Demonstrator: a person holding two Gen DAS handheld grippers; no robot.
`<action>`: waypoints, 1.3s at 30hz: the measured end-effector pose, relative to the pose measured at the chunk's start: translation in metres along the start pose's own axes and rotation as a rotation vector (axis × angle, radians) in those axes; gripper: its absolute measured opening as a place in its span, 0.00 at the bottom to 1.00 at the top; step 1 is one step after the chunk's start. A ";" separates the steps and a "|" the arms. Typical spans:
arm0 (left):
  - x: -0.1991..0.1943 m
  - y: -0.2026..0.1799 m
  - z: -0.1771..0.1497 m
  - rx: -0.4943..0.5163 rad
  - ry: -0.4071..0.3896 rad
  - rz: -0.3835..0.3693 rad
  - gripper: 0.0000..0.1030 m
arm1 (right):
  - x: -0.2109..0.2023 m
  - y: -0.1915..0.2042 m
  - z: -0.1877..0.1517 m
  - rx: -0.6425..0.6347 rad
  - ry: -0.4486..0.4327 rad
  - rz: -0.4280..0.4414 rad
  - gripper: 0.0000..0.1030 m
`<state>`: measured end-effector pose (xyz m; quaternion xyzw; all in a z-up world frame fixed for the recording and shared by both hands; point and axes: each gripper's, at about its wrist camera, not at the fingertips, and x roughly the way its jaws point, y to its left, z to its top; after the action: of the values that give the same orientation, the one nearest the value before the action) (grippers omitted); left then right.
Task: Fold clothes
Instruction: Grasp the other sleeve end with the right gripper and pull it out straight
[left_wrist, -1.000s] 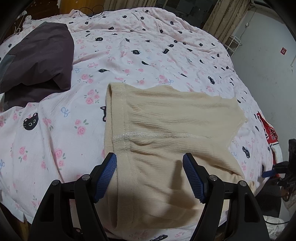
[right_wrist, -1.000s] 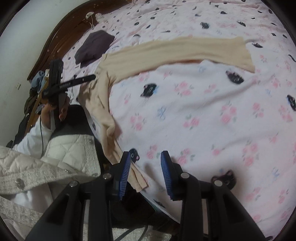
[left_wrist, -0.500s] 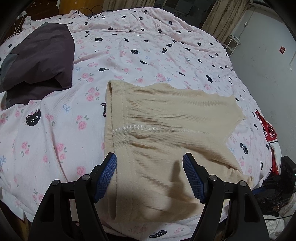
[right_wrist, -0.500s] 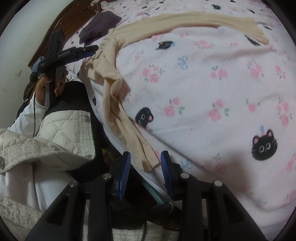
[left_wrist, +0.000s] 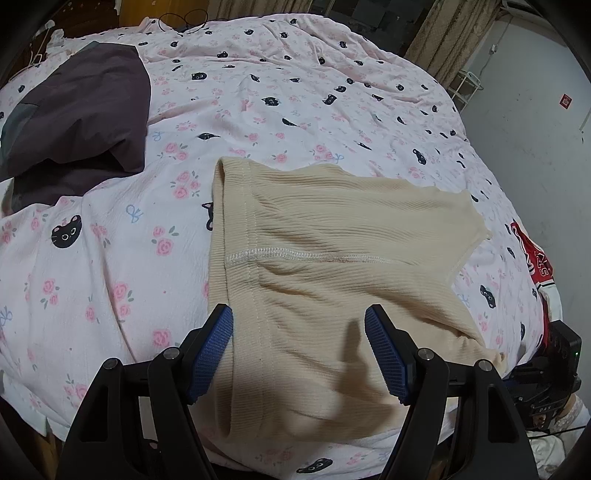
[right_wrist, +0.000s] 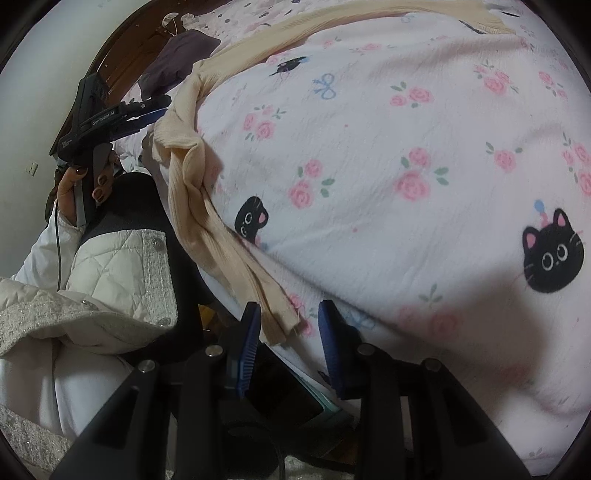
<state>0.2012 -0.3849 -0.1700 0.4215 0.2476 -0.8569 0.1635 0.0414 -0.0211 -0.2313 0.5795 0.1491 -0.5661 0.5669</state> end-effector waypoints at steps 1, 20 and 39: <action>0.000 0.000 0.000 0.000 0.000 0.000 0.67 | 0.000 0.002 -0.001 -0.006 0.001 -0.002 0.33; -0.001 0.001 0.000 -0.008 -0.005 -0.011 0.67 | 0.011 -0.002 -0.008 0.024 0.022 0.050 0.16; -0.001 0.000 -0.001 -0.006 0.000 -0.005 0.67 | -0.019 0.002 -0.002 0.003 -0.076 0.045 0.04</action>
<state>0.2021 -0.3848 -0.1700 0.4204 0.2515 -0.8565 0.1625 0.0381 -0.0111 -0.2150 0.5616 0.1134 -0.5751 0.5839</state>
